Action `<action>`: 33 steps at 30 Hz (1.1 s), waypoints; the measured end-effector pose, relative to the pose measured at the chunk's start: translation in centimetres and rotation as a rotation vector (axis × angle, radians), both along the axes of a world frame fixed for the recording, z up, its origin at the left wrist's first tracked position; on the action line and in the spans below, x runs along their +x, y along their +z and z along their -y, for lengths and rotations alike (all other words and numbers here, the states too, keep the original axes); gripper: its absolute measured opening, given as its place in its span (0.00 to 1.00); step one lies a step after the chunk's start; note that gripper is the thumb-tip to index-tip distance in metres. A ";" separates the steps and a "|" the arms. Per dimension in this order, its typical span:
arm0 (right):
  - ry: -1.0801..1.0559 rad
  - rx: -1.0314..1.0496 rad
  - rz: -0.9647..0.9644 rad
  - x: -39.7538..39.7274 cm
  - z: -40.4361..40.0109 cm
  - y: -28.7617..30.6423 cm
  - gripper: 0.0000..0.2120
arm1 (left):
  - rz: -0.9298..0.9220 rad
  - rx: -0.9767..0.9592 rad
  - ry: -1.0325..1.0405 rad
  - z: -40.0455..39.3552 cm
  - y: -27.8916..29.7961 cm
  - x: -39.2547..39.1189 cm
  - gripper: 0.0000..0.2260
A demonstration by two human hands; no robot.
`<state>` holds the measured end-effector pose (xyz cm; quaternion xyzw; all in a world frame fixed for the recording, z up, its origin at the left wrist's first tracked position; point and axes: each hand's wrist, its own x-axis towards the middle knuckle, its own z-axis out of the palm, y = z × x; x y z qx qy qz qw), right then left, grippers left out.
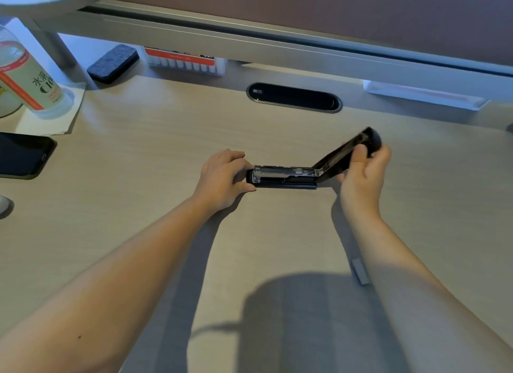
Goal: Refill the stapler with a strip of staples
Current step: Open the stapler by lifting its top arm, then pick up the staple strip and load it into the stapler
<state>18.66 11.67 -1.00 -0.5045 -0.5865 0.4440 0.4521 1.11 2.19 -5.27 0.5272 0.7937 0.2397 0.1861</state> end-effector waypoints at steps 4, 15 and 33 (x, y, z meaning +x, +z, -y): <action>-0.082 -0.280 -0.178 1.7 -0.9 -0.7 0.06 | -0.021 -0.001 -0.009 0.0 -0.1 0.0 0.17; 0.074 -0.132 0.492 9.5 5.4 -3.1 0.21 | -0.041 0.010 -0.050 3.6 0.0 3.9 0.19; 0.362 0.353 0.585 12.9 11.9 -4.9 0.07 | -0.094 0.090 -0.044 6.9 -1.0 6.8 0.17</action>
